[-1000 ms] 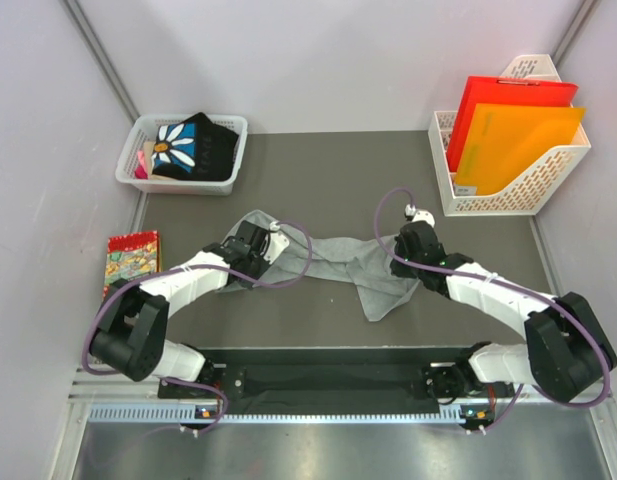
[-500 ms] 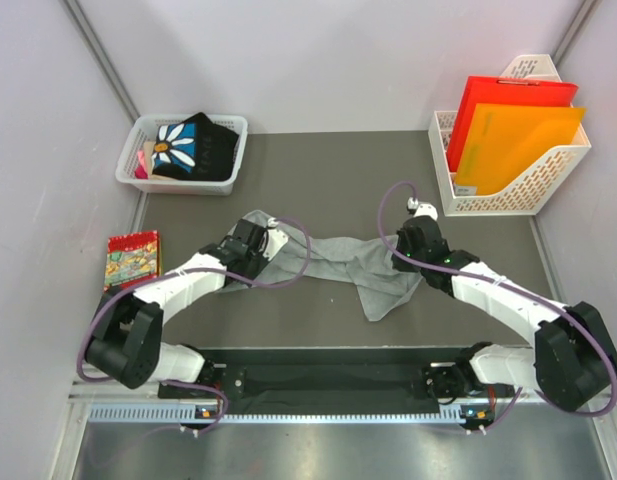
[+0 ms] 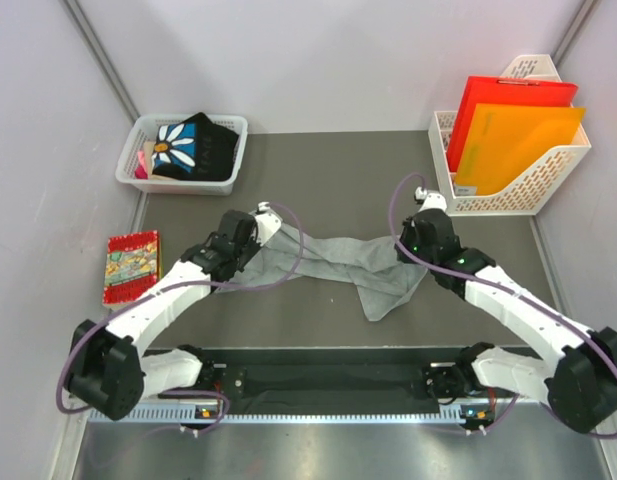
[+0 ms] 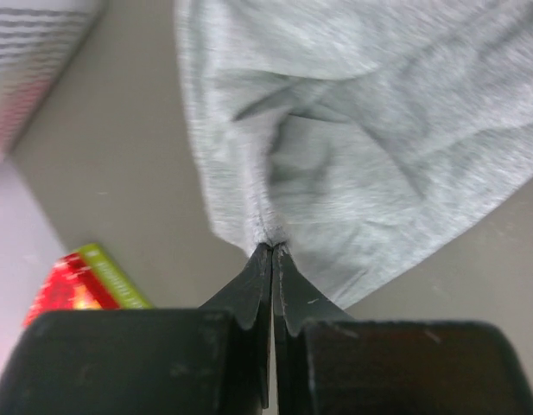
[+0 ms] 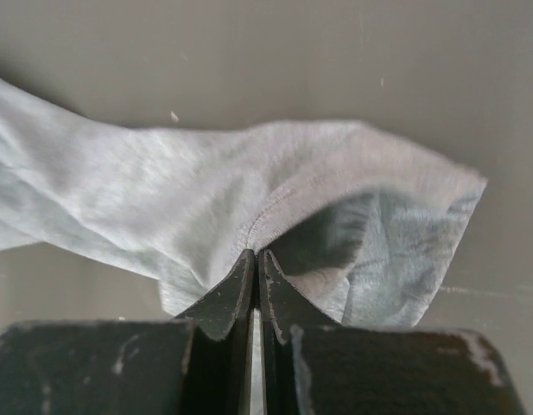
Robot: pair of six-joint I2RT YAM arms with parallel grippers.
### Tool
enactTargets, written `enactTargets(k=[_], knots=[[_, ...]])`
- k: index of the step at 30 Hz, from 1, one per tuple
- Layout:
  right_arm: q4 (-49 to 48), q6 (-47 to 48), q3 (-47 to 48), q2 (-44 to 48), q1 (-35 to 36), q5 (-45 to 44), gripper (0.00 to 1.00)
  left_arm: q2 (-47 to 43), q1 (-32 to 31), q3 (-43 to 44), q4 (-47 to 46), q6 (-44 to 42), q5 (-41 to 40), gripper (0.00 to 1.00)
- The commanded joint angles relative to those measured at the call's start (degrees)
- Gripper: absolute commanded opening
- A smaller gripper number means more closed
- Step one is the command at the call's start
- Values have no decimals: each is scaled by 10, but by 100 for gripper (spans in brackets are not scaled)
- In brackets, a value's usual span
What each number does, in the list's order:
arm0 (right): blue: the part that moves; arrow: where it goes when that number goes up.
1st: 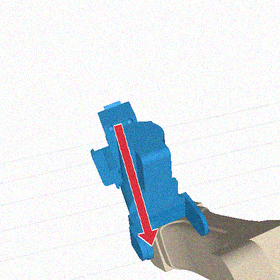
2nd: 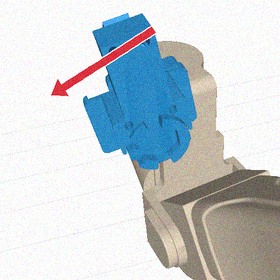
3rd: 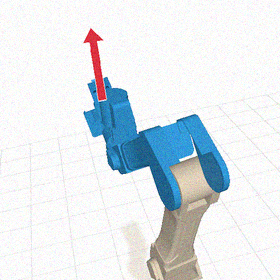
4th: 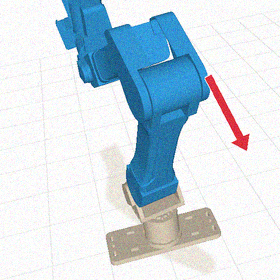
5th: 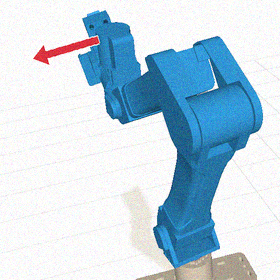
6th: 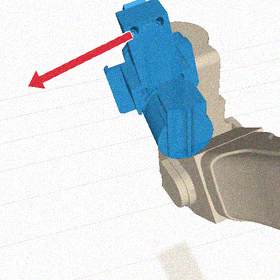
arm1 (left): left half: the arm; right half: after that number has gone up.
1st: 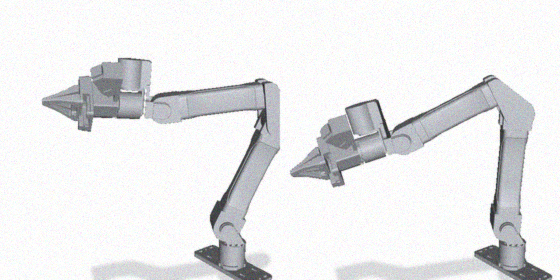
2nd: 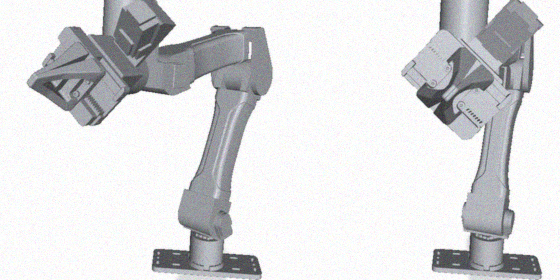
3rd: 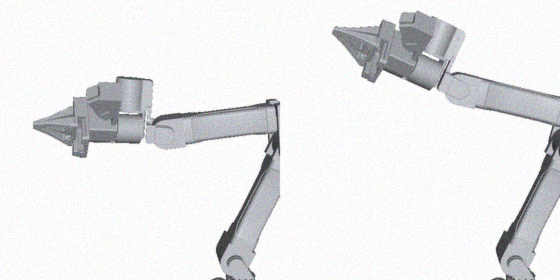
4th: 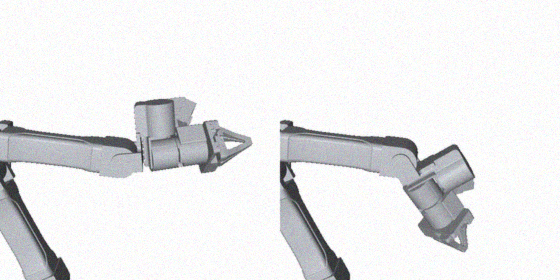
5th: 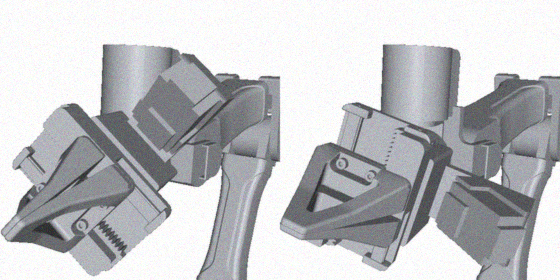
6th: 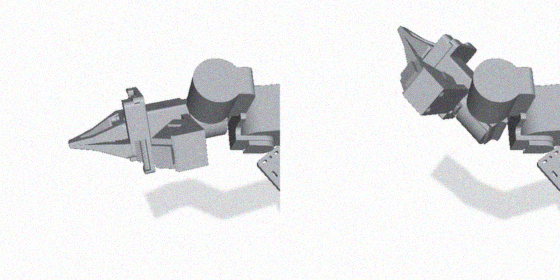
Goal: Fold and stack the t-shirts
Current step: Flatten out the tshirt
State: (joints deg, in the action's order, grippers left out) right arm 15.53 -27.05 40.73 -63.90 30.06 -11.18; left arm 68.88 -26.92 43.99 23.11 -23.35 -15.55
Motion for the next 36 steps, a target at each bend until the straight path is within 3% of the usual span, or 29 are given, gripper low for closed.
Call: enactTargets(k=[1,12,19,26,31,36], knots=[[16,27,62,69,10,-19,0,-59,7,49,-37,-32,-53,0],[63,68,147,220,19,14,0,-107,21,199,10,-35,-128,0],[112,77,227,315,24,67,0,-145,39,301,59,-3,-122,0],[157,85,320,350,24,75,0,-147,73,428,84,15,-114,0],[154,77,286,345,23,42,0,-143,88,427,76,29,-104,0],[130,64,230,317,23,8,0,-146,88,297,11,6,-117,0]])
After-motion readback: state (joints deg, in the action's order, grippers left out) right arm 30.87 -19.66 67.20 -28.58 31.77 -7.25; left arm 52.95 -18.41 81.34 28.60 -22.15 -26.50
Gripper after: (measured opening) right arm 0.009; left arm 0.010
